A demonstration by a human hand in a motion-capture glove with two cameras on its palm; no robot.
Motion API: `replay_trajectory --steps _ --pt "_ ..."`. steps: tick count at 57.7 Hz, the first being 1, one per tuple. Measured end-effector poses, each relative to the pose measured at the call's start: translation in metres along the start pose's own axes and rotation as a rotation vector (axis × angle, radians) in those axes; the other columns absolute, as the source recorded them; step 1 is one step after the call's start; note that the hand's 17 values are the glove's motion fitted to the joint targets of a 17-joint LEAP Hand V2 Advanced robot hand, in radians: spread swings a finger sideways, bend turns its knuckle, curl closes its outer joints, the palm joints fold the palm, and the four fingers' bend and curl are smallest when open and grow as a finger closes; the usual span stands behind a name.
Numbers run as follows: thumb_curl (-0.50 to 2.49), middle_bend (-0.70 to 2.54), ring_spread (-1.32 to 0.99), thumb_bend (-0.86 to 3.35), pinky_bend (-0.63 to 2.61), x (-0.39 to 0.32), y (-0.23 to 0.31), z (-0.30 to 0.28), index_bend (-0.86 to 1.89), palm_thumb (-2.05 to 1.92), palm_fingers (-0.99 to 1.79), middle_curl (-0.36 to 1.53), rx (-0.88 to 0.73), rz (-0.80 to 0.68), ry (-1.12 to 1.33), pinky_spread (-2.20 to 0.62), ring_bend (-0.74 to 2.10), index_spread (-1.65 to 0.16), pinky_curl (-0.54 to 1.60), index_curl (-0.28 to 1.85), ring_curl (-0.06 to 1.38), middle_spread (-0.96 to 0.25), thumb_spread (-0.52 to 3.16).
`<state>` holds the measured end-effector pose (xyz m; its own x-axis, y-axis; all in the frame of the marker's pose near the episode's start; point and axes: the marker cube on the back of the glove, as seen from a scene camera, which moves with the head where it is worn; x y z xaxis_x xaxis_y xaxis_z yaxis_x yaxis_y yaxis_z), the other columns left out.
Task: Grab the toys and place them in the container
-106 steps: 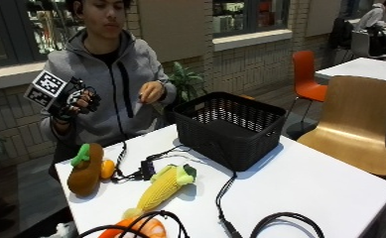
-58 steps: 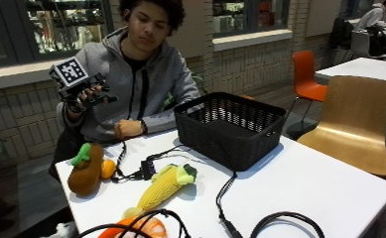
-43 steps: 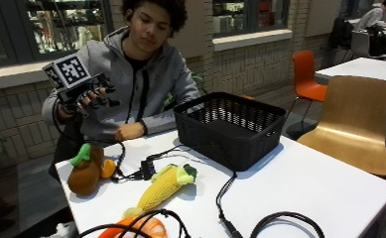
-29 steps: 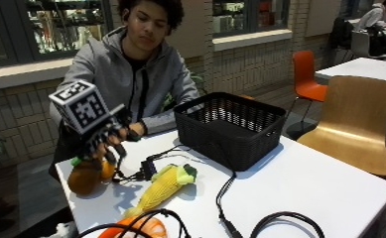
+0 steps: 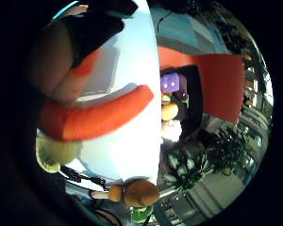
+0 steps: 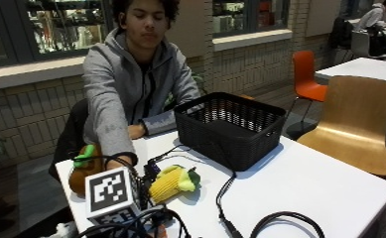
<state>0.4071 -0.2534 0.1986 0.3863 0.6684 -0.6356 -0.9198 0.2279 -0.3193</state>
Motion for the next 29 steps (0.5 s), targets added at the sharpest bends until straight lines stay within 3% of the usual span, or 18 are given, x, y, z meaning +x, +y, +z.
replay_trajectory --steps 7,12,17,25,29 --pt "0.28 0.11 -0.08 0.08 0.95 -0.0016 -0.0110 0.0058 0.07 0.02 -0.33 0.25 0.128 0.055 0.048 0.04 0.14 -0.28 0.38 0.13 0.20 0.00 1.25" --pt "0.29 0.16 -0.09 0.08 0.93 -0.0017 -0.0099 0.0032 0.09 0.07 -0.15 0.26 0.205 0.053 0.054 0.05 0.23 -0.29 0.37 0.13 0.23 0.00 1.27" --pt "0.30 0.20 -0.13 0.13 0.98 -0.0019 -0.0080 0.0028 0.10 0.13 0.22 0.28 0.225 0.057 0.036 -0.01 0.48 -0.31 0.36 0.12 0.28 -0.01 1.40" --pt "0.32 0.24 -0.23 0.28 1.06 -0.0046 -0.0058 0.0046 0.13 0.25 0.55 0.32 0.279 0.024 0.065 -0.24 0.85 -0.29 0.41 0.13 0.41 -0.05 1.67" --pt "0.34 0.26 -0.27 0.37 1.11 -0.0071 -0.0032 0.0024 0.15 0.32 0.59 0.35 0.309 0.000 0.112 -0.29 0.93 -0.29 0.44 0.14 0.46 -0.07 1.70"
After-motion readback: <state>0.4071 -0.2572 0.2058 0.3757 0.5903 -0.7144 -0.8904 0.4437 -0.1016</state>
